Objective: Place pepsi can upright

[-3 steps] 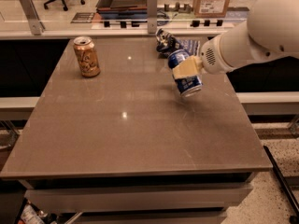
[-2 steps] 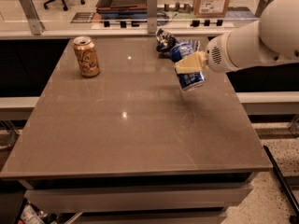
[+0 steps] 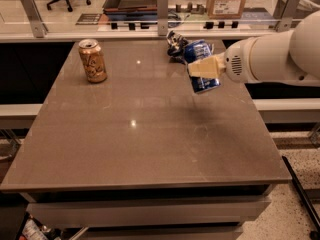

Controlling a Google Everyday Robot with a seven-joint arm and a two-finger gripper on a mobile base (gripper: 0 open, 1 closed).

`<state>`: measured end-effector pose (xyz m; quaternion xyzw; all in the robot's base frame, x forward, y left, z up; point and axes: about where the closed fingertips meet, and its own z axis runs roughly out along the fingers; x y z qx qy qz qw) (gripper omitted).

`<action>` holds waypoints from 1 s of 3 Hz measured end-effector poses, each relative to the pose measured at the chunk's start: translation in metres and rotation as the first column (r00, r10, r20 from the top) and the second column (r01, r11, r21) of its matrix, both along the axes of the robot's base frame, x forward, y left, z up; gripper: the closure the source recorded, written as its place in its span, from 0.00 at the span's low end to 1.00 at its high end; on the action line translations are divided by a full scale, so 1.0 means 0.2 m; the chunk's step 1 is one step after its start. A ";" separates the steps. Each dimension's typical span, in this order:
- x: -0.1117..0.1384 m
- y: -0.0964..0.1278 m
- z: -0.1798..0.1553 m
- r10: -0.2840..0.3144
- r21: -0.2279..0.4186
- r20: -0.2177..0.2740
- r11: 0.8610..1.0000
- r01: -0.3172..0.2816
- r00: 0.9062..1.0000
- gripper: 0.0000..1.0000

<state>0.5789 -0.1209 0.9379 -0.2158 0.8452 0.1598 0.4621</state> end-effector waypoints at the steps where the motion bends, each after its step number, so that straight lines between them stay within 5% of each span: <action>1: -0.01 0.05 0.03 0.031 0.014 0.088 0.999 -0.033 0.996 1.00; 3: -0.02 0.15 0.05 0.076 0.032 0.258 0.996 -0.087 0.963 1.00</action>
Offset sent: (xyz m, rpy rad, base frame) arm -0.0032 0.0339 0.0130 0.0462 -0.3090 0.1146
